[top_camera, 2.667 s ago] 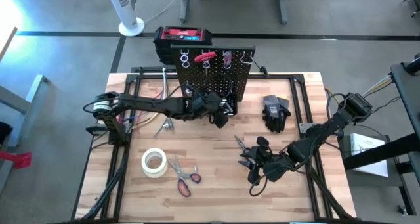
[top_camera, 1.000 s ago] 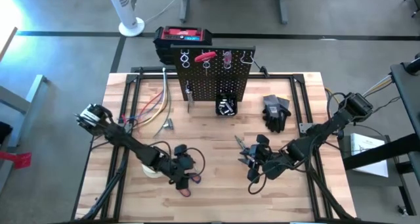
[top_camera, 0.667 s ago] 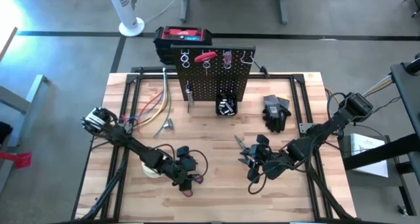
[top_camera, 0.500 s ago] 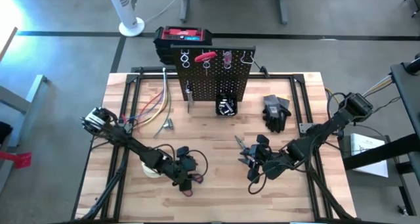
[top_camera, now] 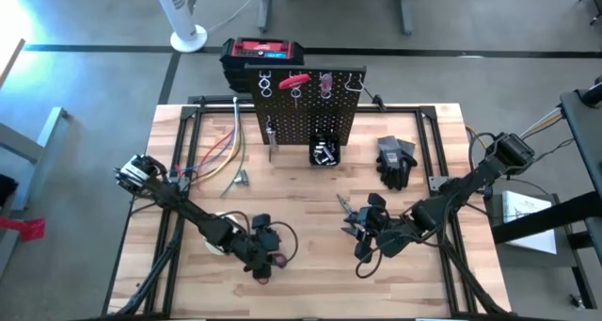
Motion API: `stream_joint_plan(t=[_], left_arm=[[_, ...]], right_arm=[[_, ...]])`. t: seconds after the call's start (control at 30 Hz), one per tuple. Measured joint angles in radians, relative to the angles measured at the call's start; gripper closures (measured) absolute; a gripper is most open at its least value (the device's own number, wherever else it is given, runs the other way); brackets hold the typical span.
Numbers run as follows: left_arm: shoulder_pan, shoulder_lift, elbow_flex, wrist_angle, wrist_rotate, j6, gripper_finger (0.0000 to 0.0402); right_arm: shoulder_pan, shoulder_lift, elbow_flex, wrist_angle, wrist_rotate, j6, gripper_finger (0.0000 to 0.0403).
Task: Hang tools onto peg board
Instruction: Put the socket into the black bin on the peg board
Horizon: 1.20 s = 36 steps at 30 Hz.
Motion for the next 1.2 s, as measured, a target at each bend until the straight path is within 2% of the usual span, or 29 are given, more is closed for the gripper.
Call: stream_joint_plan(t=[0.2,0.6,0.9,1.2], left_arm=[[0.002,-0.006,0.038,-0.137,-0.071,0.008,0.0216],[-0.014,-0.005,0.038,-0.085,0.007,-0.012,0.0216],[-0.016,-0.013,0.054,-0.112,-0.058,0.020,0.0216],[0.010,-0.013,0.052,-0.182,-0.050,0.085,0.0216]], right_arm=[[0.000,0.000,0.000,0.000,0.000,0.000,0.0299],[0.000,0.000,0.000,0.000,-0.001,-0.001,0.0301],[0.000,0.000,0.000,0.000,-0.002,-0.016,0.0301],[0.000,0.000,0.000,0.000,-0.002,-0.017,0.0299]])
